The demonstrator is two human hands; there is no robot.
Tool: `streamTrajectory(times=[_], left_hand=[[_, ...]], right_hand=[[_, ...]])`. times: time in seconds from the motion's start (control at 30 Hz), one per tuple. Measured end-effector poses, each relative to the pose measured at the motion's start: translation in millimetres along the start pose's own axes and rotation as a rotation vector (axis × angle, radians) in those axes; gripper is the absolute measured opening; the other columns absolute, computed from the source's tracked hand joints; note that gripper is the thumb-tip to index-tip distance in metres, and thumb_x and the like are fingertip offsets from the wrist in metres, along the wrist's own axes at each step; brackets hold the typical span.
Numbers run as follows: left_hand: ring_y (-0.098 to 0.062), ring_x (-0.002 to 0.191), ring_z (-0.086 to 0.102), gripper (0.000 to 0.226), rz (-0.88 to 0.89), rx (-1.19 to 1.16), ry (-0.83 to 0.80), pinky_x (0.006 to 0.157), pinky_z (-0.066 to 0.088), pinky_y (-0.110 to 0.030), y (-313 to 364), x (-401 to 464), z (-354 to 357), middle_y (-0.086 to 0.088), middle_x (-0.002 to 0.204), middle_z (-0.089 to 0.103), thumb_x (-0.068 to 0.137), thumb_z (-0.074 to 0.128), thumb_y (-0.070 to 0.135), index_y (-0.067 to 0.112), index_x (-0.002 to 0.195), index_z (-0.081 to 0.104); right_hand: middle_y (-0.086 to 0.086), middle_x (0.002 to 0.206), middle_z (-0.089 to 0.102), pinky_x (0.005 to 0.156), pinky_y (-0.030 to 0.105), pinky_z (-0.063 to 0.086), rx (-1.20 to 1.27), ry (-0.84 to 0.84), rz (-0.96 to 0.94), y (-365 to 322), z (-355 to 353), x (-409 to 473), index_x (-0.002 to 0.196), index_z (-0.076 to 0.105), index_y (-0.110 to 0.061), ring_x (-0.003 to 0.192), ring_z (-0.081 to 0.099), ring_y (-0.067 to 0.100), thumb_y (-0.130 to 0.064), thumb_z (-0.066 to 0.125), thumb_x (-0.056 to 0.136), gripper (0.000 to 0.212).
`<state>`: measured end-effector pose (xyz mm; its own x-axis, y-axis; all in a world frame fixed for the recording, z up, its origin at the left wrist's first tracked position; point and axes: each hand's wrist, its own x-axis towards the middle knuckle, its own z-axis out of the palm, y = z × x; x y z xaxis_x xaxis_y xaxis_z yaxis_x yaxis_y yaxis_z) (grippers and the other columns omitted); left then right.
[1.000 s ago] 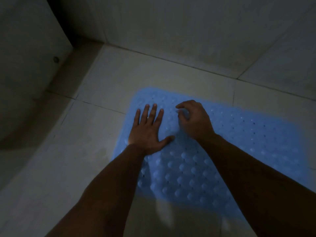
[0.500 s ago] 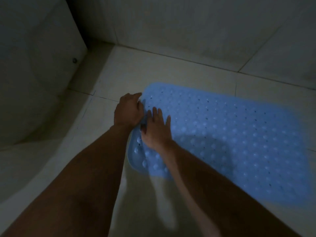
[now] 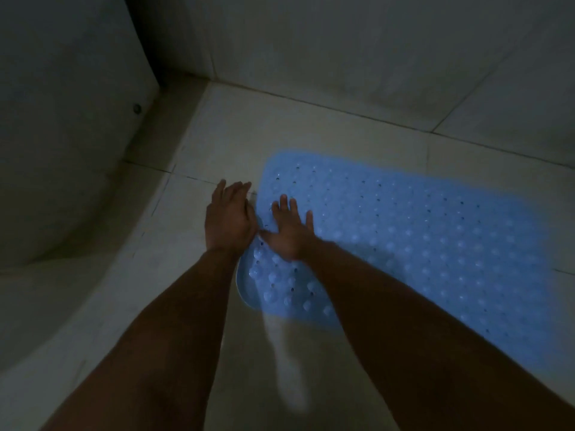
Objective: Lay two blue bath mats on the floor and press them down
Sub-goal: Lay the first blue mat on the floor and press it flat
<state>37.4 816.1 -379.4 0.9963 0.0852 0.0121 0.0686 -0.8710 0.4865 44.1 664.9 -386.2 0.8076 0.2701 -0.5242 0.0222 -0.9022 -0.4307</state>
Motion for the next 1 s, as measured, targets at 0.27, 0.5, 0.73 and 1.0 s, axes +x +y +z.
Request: streamTrajectory(times=[0.27,0.5,0.73,1.0], left_hand=[[-0.040,0.156,0.009,0.070,0.246,0.096,-0.263,0.124,0.022,-0.055,49,-41,49,-0.019,0.166,0.023,0.100,0.021,0.049,0.011,0.158,0.031],[-0.033,0.156,-0.012,0.093,0.265,0.337,-0.203,0.125,0.002,-0.057,48,-59,84,-0.012,0.171,-0.004,0.092,0.021,0.081,0.021,0.163,0.011],[-0.031,0.153,-0.026,0.095,0.217,0.340,-0.384,0.125,-0.010,-0.055,53,-53,78,-0.009,0.168,-0.023,0.090,0.022,0.081,0.026,0.162,-0.007],[-0.036,0.139,0.047,0.054,0.213,0.158,-0.198,0.103,0.045,-0.052,68,-27,17,-0.009,0.134,0.065,0.092,0.033,0.038,0.018,0.131,0.064]], right_hand=[[0.004,0.135,0.065,0.099,0.031,0.049,0.291,0.397,0.027,55,-82,-36,0.125,0.068,-0.022,0.111,0.067,0.024,-0.017,0.048,0.100,0.033],[0.000,0.121,0.069,0.101,0.030,0.046,0.321,0.551,-0.006,111,-67,-52,0.113,0.071,-0.023,0.117,0.061,0.019,-0.018,0.055,0.095,0.025],[-0.003,0.113,0.067,0.096,0.037,0.050,0.183,0.548,-0.016,132,-56,-59,0.113,0.069,-0.026,0.113,0.058,0.019,-0.024,0.054,0.094,0.024],[0.010,0.158,0.036,0.120,0.049,0.026,0.005,0.285,0.110,80,-23,-77,0.150,0.039,-0.016,0.149,0.028,0.028,-0.034,0.042,0.100,0.053]])
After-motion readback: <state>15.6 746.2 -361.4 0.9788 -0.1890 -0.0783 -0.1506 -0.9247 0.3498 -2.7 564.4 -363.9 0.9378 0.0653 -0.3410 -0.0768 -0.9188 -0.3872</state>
